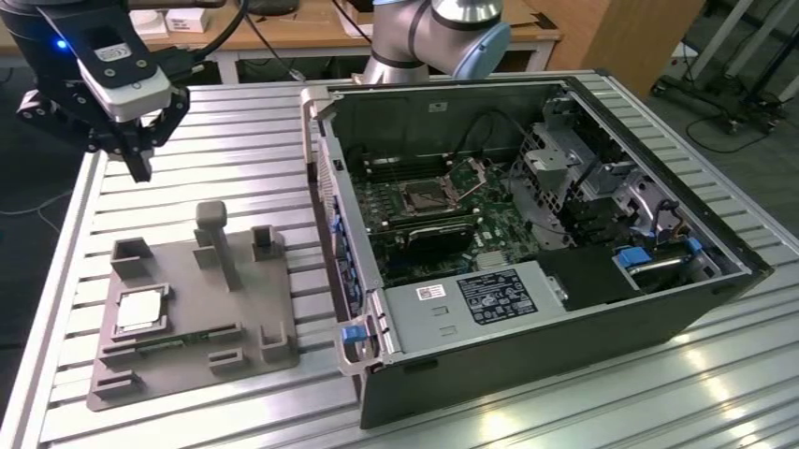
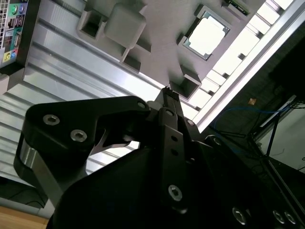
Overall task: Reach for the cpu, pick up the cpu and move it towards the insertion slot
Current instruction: 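Reach for the cpu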
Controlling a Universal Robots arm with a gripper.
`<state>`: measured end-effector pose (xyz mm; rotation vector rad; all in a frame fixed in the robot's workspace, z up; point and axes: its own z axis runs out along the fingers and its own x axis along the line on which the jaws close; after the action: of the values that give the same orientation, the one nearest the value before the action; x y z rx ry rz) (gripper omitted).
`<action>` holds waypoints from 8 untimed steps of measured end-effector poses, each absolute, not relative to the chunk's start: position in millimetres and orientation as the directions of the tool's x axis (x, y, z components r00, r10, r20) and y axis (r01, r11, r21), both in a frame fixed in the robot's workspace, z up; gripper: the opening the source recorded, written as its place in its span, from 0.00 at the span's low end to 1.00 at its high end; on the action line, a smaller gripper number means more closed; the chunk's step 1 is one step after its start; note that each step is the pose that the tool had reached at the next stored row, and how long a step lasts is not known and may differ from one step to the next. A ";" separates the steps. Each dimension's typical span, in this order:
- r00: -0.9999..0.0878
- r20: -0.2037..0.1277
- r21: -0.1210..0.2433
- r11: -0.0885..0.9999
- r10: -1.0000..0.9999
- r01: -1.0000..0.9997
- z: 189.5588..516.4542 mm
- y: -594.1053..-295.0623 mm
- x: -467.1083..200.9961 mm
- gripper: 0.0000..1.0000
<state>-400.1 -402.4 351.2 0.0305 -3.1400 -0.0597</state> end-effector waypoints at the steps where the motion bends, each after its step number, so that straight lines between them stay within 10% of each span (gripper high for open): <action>1: -1.000 0.000 0.038 0.999 -0.019 -0.019 351.0 -402.4 -401.0 0.11; 8: -1.000 0.000 0.038 0.999 -0.019 -0.019 350.7 -402.4 -402.1 0.11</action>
<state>-402.1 -402.4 350.7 0.0305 -3.1401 -0.0599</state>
